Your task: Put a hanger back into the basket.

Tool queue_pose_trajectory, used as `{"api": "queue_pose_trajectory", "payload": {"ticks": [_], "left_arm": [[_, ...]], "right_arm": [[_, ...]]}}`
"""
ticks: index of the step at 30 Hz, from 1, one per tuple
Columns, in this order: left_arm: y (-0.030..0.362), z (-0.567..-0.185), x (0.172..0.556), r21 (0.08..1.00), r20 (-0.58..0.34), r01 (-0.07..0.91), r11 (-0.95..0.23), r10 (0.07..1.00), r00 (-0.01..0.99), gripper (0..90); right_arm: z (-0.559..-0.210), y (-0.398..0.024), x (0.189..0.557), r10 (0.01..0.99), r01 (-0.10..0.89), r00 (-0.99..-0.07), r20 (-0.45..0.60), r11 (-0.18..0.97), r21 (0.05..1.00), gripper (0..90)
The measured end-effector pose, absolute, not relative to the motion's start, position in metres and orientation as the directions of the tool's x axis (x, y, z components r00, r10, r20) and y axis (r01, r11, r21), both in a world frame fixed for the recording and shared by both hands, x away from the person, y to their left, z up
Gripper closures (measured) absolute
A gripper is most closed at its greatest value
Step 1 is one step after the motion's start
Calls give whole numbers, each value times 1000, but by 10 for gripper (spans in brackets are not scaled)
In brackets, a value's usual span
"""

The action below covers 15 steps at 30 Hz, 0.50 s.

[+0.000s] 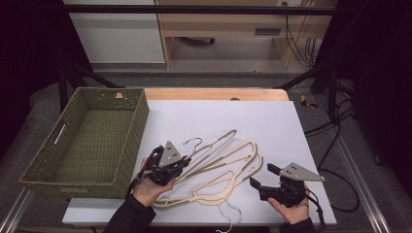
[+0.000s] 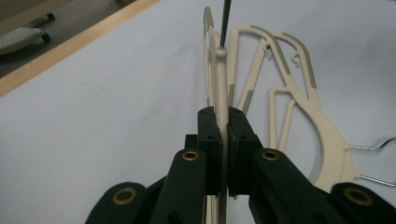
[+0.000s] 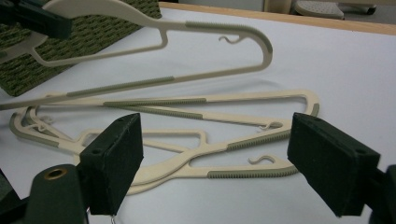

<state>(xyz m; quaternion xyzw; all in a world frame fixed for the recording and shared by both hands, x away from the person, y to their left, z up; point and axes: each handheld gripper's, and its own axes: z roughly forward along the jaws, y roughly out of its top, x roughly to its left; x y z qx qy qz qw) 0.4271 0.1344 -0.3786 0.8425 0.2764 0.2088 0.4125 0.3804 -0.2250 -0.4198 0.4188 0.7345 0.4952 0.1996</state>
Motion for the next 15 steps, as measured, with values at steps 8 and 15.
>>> {"api": "queue_pose_trajectory", "payload": {"ticks": [8, 15], "left_arm": [[158, -349, 418, 869, 69, 279, -409, 658, 750, 861], [179, -319, 409, 905, 59, 241, -351, 664, 746, 861]], "right_arm": [[-417, -229, 379, 820, 395, -564, 103, 158, 905, 129], [-414, -232, 378, 827, 360, -558, 63, 173, 917, 95]]}}
